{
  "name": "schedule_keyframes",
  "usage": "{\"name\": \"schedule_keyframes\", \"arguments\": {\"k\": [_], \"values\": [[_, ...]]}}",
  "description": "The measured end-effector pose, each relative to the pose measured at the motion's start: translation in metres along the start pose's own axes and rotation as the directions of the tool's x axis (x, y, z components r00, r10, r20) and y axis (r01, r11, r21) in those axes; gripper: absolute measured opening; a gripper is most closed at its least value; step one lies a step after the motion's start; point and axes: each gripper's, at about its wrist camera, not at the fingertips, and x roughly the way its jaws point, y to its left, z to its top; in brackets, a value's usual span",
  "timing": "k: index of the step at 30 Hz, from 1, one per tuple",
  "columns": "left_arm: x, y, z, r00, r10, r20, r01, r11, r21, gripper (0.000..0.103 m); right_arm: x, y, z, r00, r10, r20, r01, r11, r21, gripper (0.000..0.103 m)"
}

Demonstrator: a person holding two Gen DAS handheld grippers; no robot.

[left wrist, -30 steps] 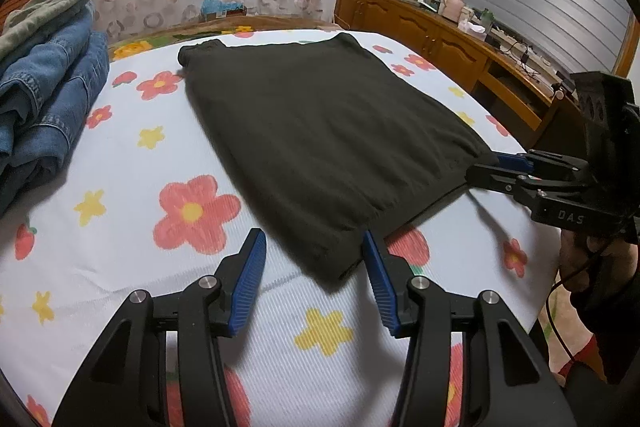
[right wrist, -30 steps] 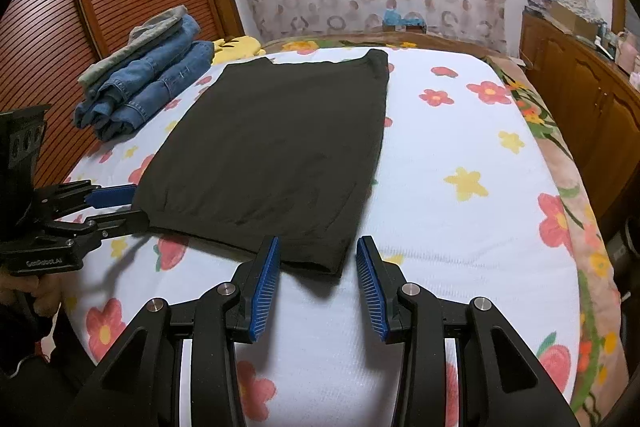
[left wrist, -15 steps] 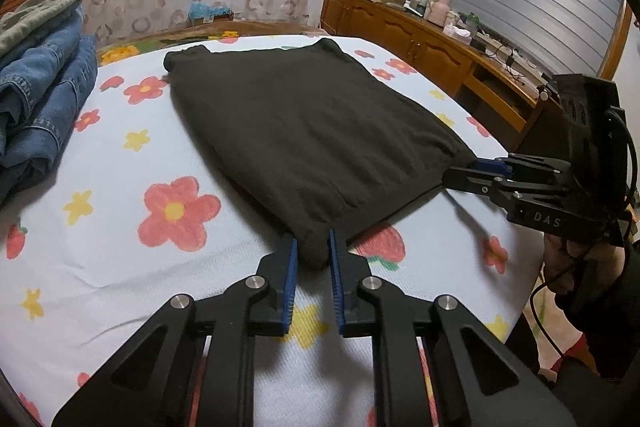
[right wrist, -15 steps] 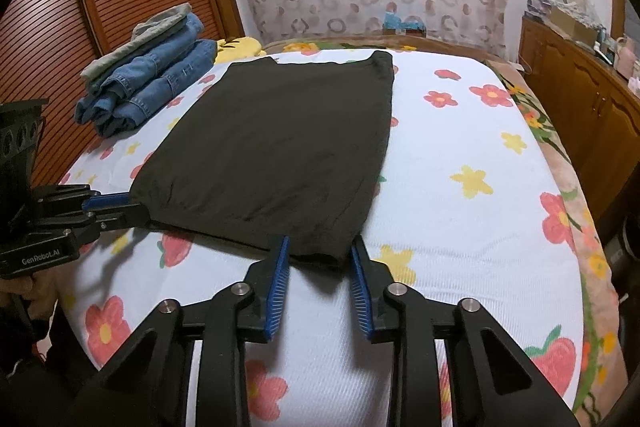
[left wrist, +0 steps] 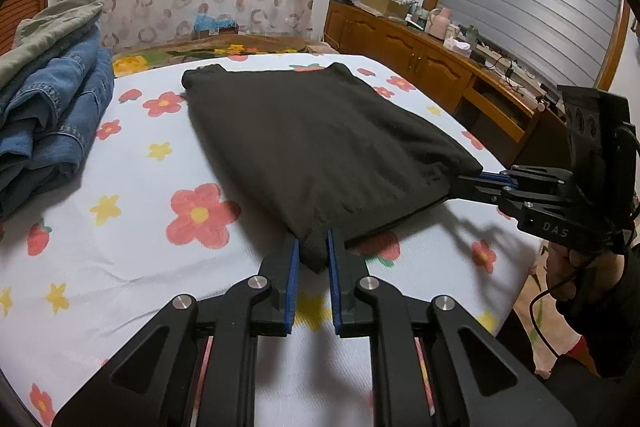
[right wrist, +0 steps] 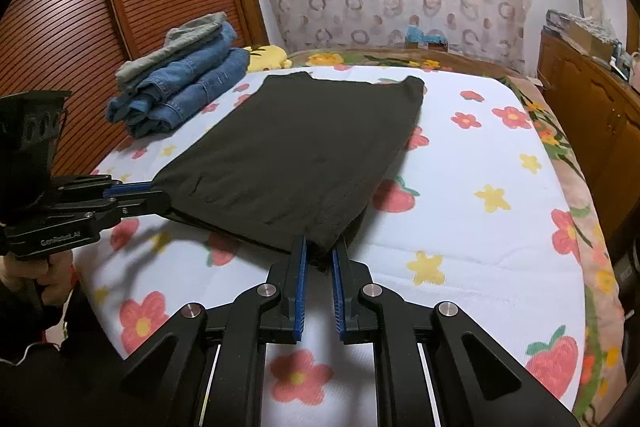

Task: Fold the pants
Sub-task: 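Close both tools on the black garment's end, then lift the garment's end with both tools and fold it over onto itself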

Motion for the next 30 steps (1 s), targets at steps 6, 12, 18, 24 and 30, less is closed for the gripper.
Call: {"name": "schedule_keyframes", "arguments": {"k": [6, 12, 18, 24, 30], "values": [[-0.017, 0.001, 0.0, 1.0, -0.007, 0.029, 0.007, 1.0, -0.001, 0.014, -0.008, 0.007, 0.003, 1.0, 0.016, 0.017, -0.015, 1.0, -0.009, 0.011], [-0.034, -0.002, 0.004, 0.998, -0.007, 0.066, 0.006, 1.0, 0.012, 0.014, -0.02, 0.013, 0.005, 0.999, 0.026, 0.041, -0.025, 0.999, -0.022, 0.011], [-0.054, -0.008, 0.011, 0.994, -0.016, 0.11, 0.013, 0.999, 0.033, 0.014, -0.036, 0.017, 0.007, 0.997, 0.027, 0.075, -0.025, 0.999, -0.031, 0.011], [-0.077, -0.012, 0.011, 0.987, -0.025, 0.156, 0.018, 0.999, 0.047, 0.014, -0.052, 0.025, 0.009, 0.994, 0.027, 0.105, -0.021, 0.998, -0.057, 0.011], [-0.093, -0.019, 0.016, 0.981, -0.03, 0.191, 0.017, 0.997, 0.071, 0.014, -0.064, 0.03, 0.009, 0.99, 0.026, 0.136, -0.015, 0.996, -0.083, 0.011]]}}
